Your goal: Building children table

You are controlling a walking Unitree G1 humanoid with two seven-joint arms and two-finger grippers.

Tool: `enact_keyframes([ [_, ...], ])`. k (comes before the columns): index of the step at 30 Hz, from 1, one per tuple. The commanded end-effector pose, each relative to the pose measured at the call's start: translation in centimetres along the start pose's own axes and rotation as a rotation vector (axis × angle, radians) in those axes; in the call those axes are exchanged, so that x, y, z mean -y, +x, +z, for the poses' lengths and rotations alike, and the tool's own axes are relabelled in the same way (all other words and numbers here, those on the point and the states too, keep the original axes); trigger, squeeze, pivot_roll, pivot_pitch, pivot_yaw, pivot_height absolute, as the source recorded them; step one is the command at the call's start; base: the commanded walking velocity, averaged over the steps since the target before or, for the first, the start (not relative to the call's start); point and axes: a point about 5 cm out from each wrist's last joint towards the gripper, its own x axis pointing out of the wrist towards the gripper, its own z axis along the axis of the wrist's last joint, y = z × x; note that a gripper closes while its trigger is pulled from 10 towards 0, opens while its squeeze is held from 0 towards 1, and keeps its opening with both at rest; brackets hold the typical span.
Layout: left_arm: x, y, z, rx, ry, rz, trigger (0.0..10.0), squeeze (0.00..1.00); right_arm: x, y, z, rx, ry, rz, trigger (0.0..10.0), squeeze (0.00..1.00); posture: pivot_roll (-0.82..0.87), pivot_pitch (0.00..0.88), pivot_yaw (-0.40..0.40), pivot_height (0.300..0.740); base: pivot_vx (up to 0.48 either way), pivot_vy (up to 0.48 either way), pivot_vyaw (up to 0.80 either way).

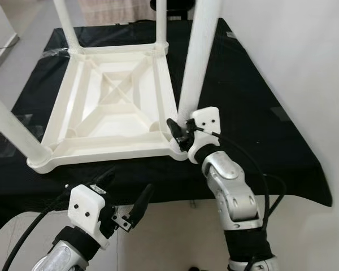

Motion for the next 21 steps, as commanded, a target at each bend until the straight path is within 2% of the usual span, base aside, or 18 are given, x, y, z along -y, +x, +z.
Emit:
enact_keyframes([
  [1,0.1,-0.1,-0.4,-0.005,-0.023,-0.009,10.0,0.0,-1.3,0.1,-3.8,-0.208,0.059,0.056,10.0,0.0,0.03,0.25,-0.006,0.74,0.0,0.0,0.0],
  [2,0.0,0.0,-0.4,-0.004,-0.025,-0.009,10.0,0.0,-1.5,0.1,-3.2,-0.204,0.055,0.069,10.0,0.36,0.03,0.241,-0.005,0.74,0.0,0.0,0.0],
  [3,0.0,0.0,-0.4,-0.004,-0.025,-0.009,10.0,0.0,-1.5,0.1,-3.2,-0.204,0.055,0.069,10.0,0.36,0.03,0.241,-0.005,0.74,0.0,0.0,0.0],
  [4,0.0,0.0,-0.4,-0.002,-0.027,-0.009,10.0,0.0,-1.5,0.1,-2.6,-0.195,0.065,0.082,10.0,1.0,0.03,0.241,-0.005,0.74,0.0,0.0,0.0],
  [6,0.0,0.0,-0.4,-0.002,-0.027,-0.009,10.0,0.0,-1.5,0.1,-2.6,-0.195,0.065,0.082,10.0,1.0,0.03,0.241,-0.005,0.74,0.0,0.0,0.0],
  [7,0.1,0.0,-0.5,-0.002,-0.029,-0.01,10.0,0.0,-1.6,0.4,-1.9,-0.169,0.091,0.132,10.0,1.0,0.03,0.235,-0.01,0.74,0.0,0.0,0.0],
  [8,0.1,0.0,-0.5,-0.002,-0.029,-0.01,10.0,0.0,-1.6,0.4,-1.9,-0.169,0.091,0.132,10.0,1.0,0.03,0.235,-0.01,0.74,0.0,0.0,0.0],
  [9,0.1,0.0,-0.5,-0.001,-0.033,-0.013,10.0,0.0,-1.6,0.8,-0.9,-0.129,0.095,0.211,10.0,1.0,0.03,0.228,-0.011,0.74,0.0,0.0,0.0],
  [10,0.1,0.0,-0.5,-0.001,-0.033,-0.013,10.0,0.0,-1.6,0.8,-0.9,-0.129,0.095,0.211,10.0,1.0,0.03,0.228,-0.011,0.74,0.0,0.0,0.0],
  [11,0.2,-0.1,-0.6,-0.002,-0.037,-0.016,10.0,0.0,-1.4,1.3,0.4,-0.071,0.081,0.345,10.0,0.0,0.04,0.223,-0.012,0.74,0.0,0.0,0.0],
  [12,0.2,-0.1,-0.6,-0.003,-0.04,-0.018,10.0,0.0,-1.3,1.5,1.3,-0.033,0.064,0.435,10.0,0.0,0.04,0.223,-0.012,0.74,0.0,0.0,0.0],
  [13,0.2,-0.1,-0.6,-0.003,-0.04,-0.018,10.0,0.0,-1.3,1.5,1.3,-0.033,0.064,0.435,10.0,0.0,0.04,0.223,-0.012,0.74,0.0,0.0,0.0],
  [14,0.3,-0.1,-0.6,-0.003,-0.042,-0.021,10.0,0.0,-0.9,1.7,2.2,0.005,0.012,0.548,10.0,0.0,0.05,0.221,-0.013,0.74,0.0,0.0,0.0],
  [15,0.3,-0.1,-0.6,-0.003,-0.042,-0.021,10.0,0.0,-0.9,1.7,2.2,0.005,0.012,0.548,10.0,0.0,0.05,0.221,-0.013,0.74,0.0,0.0,0.0],
  [16,0.4,-0.2,-0.6,-0.003,-0.044,-0.023,10.0,0.0,-0.8,1.7,3.0,0.037,-0.024,0.679,10.0,0.0,0.05,0.219,-0.015,0.74,0.0,0.0,0.0],
  [18,0.4,-0.2,-0.6,-0.003,-0.044,-0.023,10.0,0.0,-0.8,1.7,3.0,0.037,-0.024,0.679,10.0,0.0,0.05,0.219,-0.015,0.74,0.0,0.0,0.0],
  [20,0.5,-0.3,-0.6,-0.002,-0.046,-0.026,10.0,0.0,-0.5,1.7,3.8,0.041,-0.069,0.889,10.0,0.0,0.06,0.219,-0.017,0.74,0.0,0.0,0.0],
  [21,0.5,-0.3,-0.6,-0.002,-0.046,-0.026,10.0,0.0,-0.5,1.7,3.8,0.041,-0.069,0.889,10.0,0.0,0.06,0.219,-0.017,0.74,0.0,0.0,0.0],
])
